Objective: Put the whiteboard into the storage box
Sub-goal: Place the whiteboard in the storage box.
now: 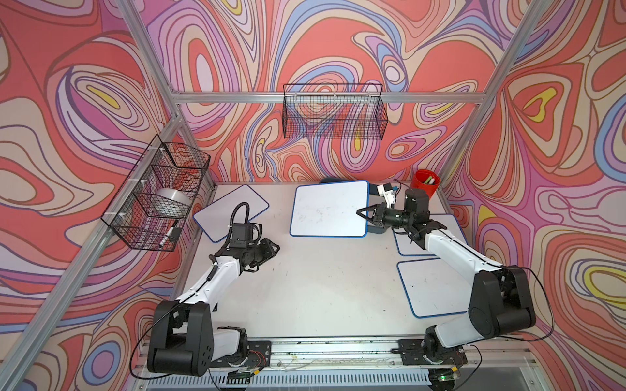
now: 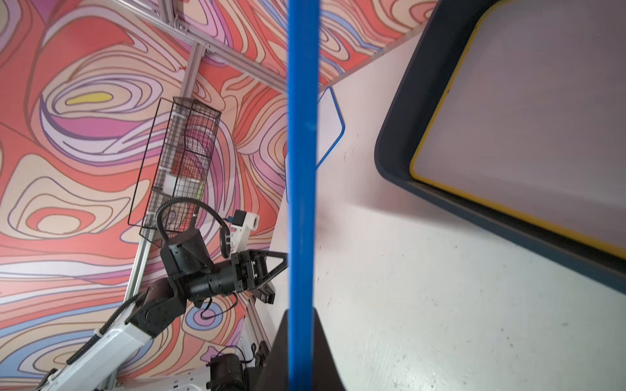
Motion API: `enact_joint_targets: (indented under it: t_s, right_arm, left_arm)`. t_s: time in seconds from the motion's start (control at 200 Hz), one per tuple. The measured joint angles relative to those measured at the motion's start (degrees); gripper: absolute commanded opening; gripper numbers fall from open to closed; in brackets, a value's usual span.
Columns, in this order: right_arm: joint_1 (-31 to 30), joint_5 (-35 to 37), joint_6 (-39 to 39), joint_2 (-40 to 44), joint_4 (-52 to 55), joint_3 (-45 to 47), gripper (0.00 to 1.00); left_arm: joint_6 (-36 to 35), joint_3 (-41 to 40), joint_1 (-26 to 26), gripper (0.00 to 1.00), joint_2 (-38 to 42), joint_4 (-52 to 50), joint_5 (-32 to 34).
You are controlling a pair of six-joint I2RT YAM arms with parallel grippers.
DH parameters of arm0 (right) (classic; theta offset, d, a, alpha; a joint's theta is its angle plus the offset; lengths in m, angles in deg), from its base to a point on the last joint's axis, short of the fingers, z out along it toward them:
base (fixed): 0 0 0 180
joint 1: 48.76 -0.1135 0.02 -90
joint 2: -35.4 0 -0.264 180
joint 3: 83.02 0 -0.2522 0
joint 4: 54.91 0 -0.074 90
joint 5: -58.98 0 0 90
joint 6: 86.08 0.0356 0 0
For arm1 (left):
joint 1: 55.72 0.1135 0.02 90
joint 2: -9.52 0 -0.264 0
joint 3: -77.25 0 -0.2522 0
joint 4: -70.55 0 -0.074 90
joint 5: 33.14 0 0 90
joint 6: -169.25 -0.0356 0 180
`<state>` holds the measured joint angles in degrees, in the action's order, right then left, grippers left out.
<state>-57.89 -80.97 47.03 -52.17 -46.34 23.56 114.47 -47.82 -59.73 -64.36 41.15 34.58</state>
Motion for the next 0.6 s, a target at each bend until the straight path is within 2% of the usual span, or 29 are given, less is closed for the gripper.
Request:
enact_joint_targets:
  t_s: [0.291,0.596]
  right_arm:
    - [5.4,1.2,3.0,-7.0,-3.5,-3.8,0.0]
    - [8.4,2.6,3.9,-11.8,-4.2,-8.4,0.0]
  left_arm:
    - [0.0,1.4,0.0,0.44,-2.6,1.1,0.1]
    - [0.2,2.4,0.0,0.44,-4.2,2.3,-0.2]
